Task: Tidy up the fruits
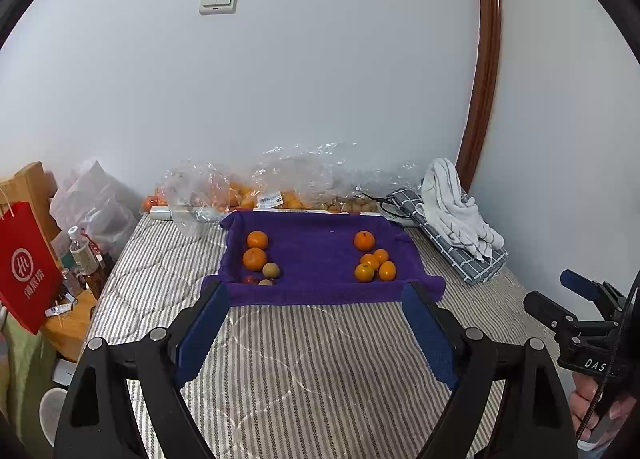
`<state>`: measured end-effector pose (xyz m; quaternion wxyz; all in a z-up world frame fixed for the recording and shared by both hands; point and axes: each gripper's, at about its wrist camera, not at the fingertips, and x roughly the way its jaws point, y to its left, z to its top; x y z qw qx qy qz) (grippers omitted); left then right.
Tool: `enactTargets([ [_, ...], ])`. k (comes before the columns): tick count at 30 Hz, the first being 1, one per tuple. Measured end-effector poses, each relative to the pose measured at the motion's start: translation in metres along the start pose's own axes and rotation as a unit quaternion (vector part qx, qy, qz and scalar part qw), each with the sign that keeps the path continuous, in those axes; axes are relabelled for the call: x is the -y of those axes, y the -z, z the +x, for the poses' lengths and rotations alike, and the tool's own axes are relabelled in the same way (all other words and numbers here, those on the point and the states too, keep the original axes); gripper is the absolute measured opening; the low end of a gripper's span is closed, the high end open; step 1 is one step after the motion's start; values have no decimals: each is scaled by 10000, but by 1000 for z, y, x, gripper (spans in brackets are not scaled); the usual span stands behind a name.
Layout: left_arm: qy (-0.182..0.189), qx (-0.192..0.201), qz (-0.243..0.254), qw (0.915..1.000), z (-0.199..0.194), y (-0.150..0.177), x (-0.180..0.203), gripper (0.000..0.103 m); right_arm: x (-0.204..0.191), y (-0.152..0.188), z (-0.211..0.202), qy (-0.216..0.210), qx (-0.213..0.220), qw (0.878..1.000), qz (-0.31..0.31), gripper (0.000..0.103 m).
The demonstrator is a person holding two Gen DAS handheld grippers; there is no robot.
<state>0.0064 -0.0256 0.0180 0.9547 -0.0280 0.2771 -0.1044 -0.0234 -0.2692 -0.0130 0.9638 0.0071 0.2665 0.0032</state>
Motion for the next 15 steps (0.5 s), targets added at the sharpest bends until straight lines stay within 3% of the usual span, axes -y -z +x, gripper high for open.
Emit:
enactTargets([
  [15, 102, 38, -67, 9999, -1, 2, -3, 87, 2, 0, 1, -74, 56, 9999, 72, 101],
])
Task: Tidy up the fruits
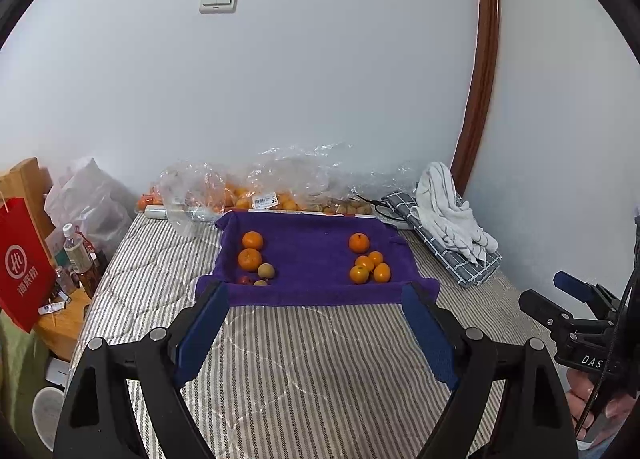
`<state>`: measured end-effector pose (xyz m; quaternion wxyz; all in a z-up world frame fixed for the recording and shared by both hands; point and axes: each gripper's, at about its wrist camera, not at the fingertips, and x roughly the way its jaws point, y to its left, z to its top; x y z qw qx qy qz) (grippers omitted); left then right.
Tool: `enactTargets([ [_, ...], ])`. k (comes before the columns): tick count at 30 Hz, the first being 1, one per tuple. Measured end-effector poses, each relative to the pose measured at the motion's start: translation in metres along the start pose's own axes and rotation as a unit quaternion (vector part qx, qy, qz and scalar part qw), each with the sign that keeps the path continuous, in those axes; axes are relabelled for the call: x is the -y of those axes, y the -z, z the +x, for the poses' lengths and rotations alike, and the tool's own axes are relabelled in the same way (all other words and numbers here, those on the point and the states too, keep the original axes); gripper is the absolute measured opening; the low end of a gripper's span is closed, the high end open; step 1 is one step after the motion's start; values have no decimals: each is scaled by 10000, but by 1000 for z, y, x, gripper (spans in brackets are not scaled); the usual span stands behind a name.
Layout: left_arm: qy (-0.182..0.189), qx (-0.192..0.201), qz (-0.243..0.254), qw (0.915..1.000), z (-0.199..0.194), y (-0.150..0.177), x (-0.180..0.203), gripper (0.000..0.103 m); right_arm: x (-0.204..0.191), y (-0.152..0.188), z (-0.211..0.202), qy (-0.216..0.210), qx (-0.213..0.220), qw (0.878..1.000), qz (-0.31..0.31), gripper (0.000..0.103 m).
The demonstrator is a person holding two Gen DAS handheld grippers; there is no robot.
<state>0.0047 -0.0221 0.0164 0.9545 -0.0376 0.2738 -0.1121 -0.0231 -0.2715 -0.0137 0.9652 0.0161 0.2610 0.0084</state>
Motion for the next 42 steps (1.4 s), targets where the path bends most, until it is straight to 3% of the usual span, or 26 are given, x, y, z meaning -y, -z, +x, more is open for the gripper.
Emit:
enactTargets([
  [42, -27, -81, -16, 10000, 5, 2, -10, 87, -9, -1, 7, 39, -42, 10000, -74, 101],
])
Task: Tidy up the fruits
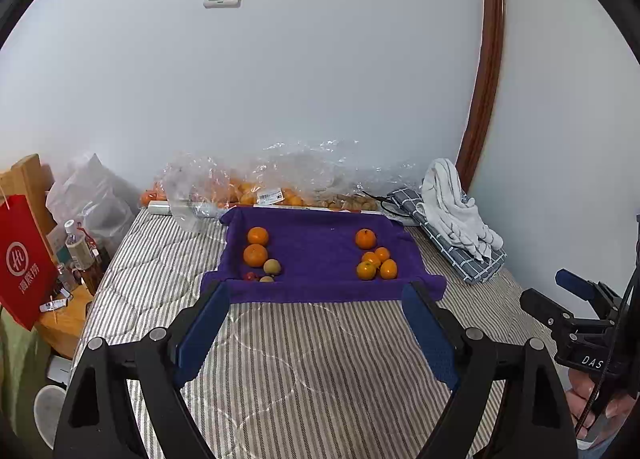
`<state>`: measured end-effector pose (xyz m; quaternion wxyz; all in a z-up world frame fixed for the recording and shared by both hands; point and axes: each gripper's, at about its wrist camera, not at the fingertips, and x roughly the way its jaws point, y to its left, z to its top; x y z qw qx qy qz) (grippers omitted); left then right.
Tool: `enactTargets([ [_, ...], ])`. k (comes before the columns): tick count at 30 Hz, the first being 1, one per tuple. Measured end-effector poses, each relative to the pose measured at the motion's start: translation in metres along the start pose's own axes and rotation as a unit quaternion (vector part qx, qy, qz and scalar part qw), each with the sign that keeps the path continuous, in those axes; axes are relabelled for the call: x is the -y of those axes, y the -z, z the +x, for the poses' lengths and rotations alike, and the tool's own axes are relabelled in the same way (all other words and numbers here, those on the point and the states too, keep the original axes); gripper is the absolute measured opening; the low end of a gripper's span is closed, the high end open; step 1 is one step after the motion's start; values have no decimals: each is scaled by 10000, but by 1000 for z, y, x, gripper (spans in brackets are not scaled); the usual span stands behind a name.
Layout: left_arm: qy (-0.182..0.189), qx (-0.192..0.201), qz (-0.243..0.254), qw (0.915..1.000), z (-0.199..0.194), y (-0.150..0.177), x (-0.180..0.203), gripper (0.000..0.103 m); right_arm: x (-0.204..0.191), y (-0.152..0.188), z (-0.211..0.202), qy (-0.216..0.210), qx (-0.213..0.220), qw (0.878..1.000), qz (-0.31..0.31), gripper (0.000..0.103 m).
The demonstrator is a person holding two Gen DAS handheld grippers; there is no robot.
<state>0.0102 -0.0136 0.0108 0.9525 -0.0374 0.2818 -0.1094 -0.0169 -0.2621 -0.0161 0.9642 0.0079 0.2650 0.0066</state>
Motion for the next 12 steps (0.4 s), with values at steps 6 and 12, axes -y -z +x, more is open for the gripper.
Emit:
enactTargets([
  [6, -3, -17, 3, 10000, 2, 0, -3, 87, 1, 1, 3, -32, -38, 10000, 44, 101],
  [12, -77, 30, -2, 10000, 5, -1, -8, 87, -2, 1, 8, -27, -41, 10000, 22, 101],
])
